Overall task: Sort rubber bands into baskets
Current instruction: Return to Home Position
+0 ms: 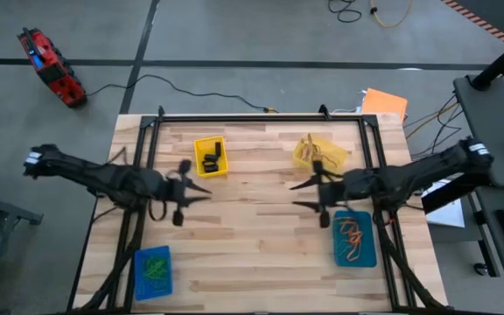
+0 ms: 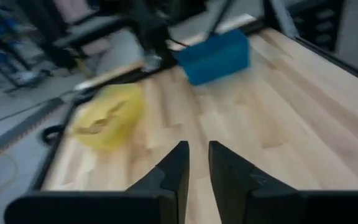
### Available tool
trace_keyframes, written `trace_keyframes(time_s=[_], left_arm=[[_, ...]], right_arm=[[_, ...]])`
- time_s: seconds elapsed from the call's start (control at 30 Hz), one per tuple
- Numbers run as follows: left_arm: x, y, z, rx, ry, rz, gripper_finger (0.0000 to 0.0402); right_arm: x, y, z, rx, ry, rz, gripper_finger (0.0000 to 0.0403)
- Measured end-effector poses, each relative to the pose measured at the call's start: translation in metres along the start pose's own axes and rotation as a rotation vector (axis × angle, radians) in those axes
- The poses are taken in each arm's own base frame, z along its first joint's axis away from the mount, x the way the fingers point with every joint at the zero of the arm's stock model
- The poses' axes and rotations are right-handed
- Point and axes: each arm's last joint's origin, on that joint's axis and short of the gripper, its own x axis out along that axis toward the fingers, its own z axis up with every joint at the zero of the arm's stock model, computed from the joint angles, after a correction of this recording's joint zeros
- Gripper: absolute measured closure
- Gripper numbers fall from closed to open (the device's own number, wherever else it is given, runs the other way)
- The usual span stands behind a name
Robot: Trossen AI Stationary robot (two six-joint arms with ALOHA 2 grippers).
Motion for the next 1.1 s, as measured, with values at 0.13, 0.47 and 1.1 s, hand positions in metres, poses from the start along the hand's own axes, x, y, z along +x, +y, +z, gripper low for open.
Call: trace_keyframes(time_s=[0.13,0.47,1.1], left_arm=[[-0.026,0.006,-0.017,-0.027,-0.069,0.053,0.0359],[-0.067,0.005,-0.063,-0.024,-0.209,0.210,0.0359],[-0.046,-0.020,-0.121,-0.142,-0.312,0.100,0.0363]], right_arm=[[-0.034,-0.002,-0.021,0.025,-0.045,-0.021,0.0227],[-0.116,-0.008,-0.063,0.082,-0.369,-0.152,0.0227],[-0.109,0.013,-0.123,0.056,-0.453,-0.167,0.0227]])
